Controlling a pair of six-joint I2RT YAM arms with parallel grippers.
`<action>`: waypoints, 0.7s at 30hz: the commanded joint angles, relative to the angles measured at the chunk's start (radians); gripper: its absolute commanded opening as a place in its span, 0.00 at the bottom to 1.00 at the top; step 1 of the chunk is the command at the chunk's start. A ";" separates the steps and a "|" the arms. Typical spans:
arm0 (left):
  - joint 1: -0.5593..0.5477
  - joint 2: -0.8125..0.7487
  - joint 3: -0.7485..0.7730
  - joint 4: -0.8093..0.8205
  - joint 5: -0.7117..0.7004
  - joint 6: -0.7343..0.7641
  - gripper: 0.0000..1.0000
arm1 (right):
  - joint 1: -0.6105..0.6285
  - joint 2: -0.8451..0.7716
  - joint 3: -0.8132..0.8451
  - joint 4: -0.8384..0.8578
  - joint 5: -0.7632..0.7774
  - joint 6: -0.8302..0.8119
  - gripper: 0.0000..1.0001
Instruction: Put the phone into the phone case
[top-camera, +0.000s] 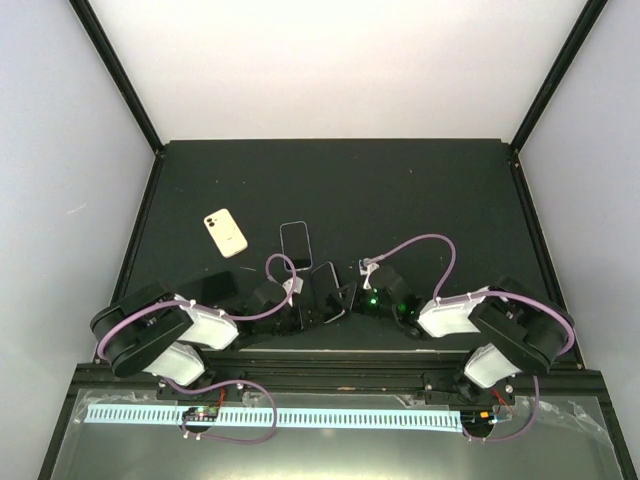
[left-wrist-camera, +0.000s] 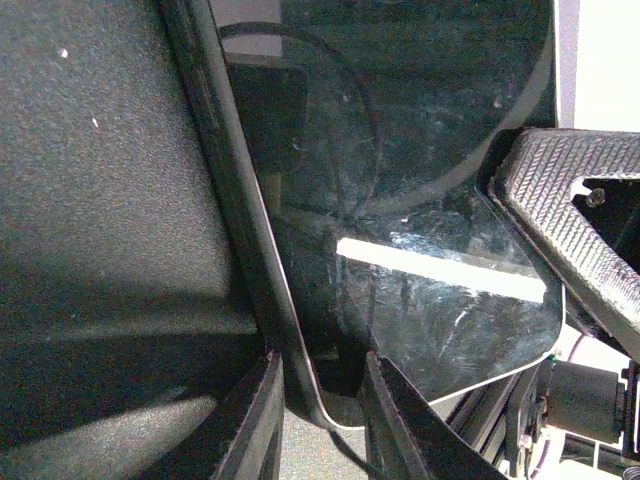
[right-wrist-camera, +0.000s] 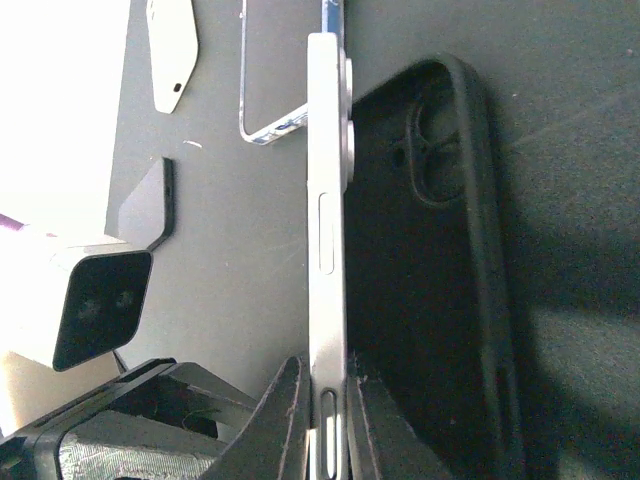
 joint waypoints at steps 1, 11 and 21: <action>-0.017 -0.029 0.022 0.039 -0.005 -0.003 0.25 | 0.004 0.058 -0.045 0.010 -0.094 -0.066 0.04; -0.019 -0.048 0.014 0.005 -0.032 -0.008 0.32 | 0.003 0.143 -0.040 0.048 -0.149 -0.064 0.07; -0.017 -0.157 0.000 -0.133 -0.132 -0.004 0.35 | -0.004 0.065 -0.022 -0.098 -0.063 -0.123 0.17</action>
